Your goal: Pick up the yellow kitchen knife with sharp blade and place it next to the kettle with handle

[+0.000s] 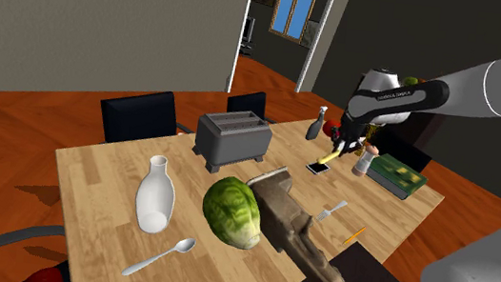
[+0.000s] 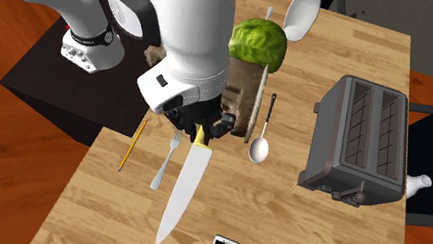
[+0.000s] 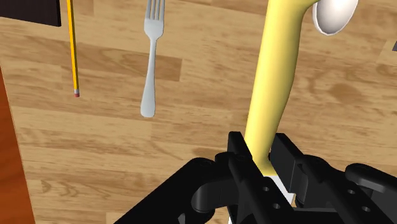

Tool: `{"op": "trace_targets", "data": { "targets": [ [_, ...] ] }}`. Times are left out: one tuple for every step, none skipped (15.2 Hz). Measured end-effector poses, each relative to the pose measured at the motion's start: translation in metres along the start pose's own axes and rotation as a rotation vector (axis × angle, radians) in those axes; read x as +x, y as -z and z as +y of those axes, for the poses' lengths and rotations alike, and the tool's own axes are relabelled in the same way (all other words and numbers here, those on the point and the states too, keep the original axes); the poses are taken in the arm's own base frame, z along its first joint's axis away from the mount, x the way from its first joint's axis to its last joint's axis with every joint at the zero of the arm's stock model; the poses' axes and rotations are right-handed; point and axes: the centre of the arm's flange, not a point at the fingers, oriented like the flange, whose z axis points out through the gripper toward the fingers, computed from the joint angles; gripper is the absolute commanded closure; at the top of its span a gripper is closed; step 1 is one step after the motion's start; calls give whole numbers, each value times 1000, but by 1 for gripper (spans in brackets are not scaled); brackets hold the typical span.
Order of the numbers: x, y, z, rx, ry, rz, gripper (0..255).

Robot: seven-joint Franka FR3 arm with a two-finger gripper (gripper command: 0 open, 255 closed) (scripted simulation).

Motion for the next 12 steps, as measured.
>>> {"op": "trace_targets", "data": {
  "targets": [
    [-7, 3, 0, 0, 0, 0, 255],
    [-15, 4, -1, 0, 1, 0, 255],
    [-25, 5, -2, 0, 1, 0, 255],
    [-39, 7, -5, 0, 2, -1, 255],
    [-50, 11, -8, 0, 1, 0, 255],
    [-60, 16, -8, 0, 1, 0, 255],
    [-74, 18, -11, 0, 2, -1, 255],
    [-88, 20, -12, 0, 1, -1, 255],
    [-102, 22, -12, 0, 2, -1, 255],
    [-116, 26, -13, 0, 1, -1, 255],
    [-127, 26, -15, 0, 2, -1, 255],
    [-141, 28, -15, 0, 1, -1, 255]
  ]
}}
